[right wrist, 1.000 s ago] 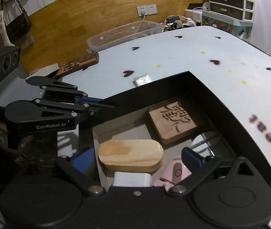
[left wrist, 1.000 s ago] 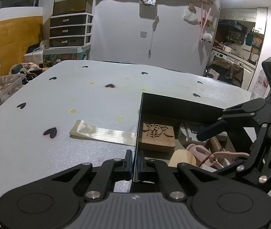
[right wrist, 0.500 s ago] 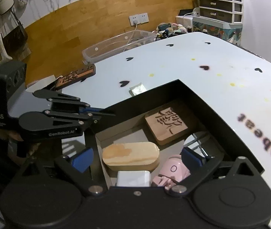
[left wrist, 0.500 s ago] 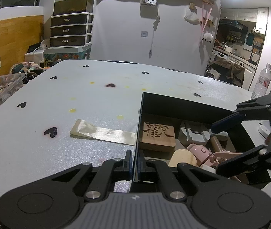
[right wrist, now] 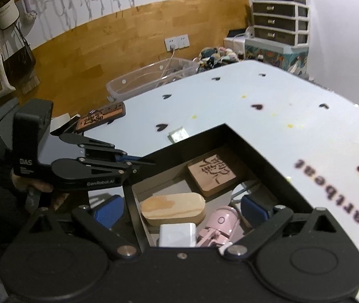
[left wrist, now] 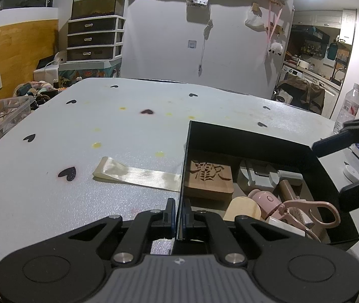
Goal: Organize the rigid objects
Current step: 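Lower the oval wooden block into the box and open the right gripper, then move the right gripper to the white tape measure and grasp it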
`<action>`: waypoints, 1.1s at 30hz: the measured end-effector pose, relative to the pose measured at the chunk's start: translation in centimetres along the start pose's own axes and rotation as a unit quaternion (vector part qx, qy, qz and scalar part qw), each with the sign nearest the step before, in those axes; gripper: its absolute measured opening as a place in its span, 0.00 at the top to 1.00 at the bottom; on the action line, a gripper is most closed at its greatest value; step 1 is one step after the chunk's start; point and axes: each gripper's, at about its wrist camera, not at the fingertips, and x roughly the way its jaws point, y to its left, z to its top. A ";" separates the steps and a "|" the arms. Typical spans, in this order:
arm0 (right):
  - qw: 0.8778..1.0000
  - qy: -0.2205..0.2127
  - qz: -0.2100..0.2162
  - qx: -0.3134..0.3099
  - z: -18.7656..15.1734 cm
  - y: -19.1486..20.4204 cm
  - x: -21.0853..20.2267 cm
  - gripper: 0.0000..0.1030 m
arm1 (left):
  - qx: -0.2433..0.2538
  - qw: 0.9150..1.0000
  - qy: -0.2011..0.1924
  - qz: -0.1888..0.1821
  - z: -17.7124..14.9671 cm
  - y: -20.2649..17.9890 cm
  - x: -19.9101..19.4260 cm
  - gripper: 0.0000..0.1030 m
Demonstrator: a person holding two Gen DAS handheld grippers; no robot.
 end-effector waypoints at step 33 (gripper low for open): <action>0.899 -0.095 -0.351 0.245 -14.4 -7.0 -10.7 0.00 | -0.002 1.000 0.000 0.001 -0.2 0.3 0.1 0.96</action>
